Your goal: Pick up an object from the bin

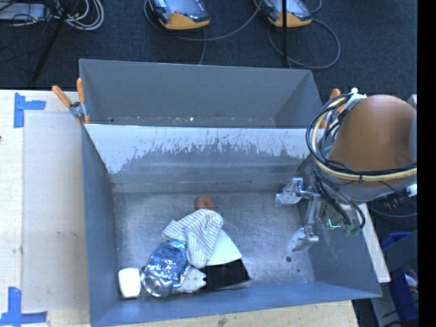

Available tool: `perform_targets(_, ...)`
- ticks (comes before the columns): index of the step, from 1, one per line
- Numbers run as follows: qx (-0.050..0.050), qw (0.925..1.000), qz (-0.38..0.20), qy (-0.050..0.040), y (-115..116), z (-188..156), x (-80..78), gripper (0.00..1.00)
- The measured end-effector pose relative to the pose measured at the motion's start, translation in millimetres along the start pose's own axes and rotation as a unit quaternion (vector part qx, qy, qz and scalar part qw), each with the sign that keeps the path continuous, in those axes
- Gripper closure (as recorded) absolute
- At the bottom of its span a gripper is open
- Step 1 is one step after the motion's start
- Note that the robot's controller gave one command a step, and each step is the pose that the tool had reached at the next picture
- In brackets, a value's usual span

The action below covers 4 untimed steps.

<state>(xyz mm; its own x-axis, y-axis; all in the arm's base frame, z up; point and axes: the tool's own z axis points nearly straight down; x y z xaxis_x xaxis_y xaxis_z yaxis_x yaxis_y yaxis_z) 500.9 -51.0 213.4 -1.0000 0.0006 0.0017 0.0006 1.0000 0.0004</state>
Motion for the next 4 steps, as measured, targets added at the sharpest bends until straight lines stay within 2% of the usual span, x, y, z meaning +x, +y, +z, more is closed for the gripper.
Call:
perform_targets(1,0.001,0.9997,-0.025,-0.0039,18,33,-7.8,0.00)
perform_targets(2,0.000,0.9926,0.121,-0.0006,-28,100,-36.2,1.00)
perform_targets(3,0.000,0.9927,0.121,-0.0006,-28,100,-36.3,1.00)
perform_targets(4,0.000,0.9961,0.088,0.0018,-21,52,-38.6,1.00)
